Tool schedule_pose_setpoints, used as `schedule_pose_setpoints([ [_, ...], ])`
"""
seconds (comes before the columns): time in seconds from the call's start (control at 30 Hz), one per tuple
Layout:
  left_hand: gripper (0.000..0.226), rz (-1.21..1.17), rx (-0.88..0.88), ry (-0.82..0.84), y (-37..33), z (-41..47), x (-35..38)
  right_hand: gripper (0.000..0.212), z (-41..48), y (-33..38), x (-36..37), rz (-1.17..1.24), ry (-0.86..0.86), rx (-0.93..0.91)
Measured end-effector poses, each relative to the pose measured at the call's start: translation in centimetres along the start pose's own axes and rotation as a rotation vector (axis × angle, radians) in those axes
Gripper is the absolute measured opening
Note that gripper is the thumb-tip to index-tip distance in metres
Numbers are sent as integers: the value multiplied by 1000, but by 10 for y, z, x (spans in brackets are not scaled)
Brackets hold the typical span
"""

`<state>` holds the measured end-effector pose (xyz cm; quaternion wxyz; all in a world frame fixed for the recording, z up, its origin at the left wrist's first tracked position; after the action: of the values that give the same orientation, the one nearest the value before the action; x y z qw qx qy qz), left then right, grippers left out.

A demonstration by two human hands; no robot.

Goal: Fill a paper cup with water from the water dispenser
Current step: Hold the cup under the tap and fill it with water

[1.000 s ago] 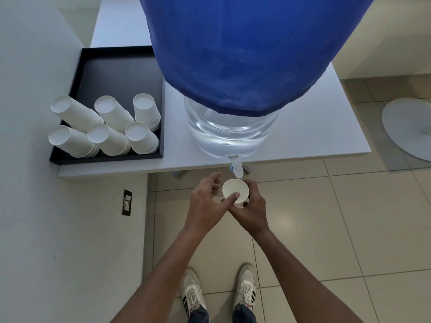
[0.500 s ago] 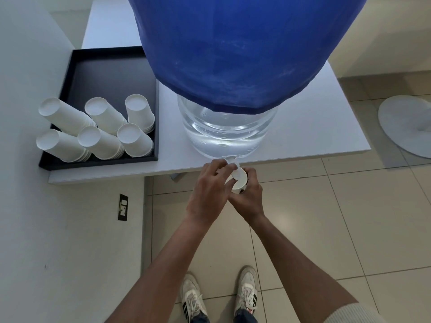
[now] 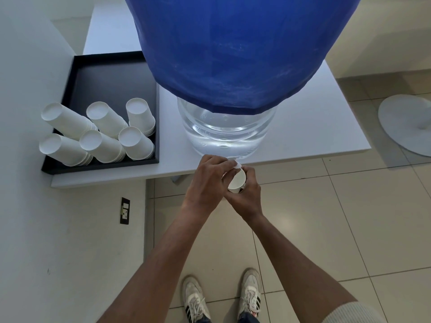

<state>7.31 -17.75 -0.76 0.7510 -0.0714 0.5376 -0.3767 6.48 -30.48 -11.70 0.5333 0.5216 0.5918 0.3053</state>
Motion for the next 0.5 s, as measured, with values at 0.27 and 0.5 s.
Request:
schedule_pose_setpoints([
  [0.27,19,-139,-99,-45,3,4,-6,58,2,-5,-2,-13,-20,1],
  [0.5,19,-156,-161,-84,-1,5,-17,57,4,-5,-1,-14,-32,19],
])
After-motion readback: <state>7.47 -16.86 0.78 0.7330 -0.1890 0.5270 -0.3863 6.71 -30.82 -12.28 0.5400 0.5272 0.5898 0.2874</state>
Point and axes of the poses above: each hand's wrist, its own z-axis towards the middle knuckle, its own x-axis out of the palm, y = z × x, the point moved 7 cm from there along z, towards the middle knuckle, and after that the axes turned 13 degrees about x, right-handed, at the moved point
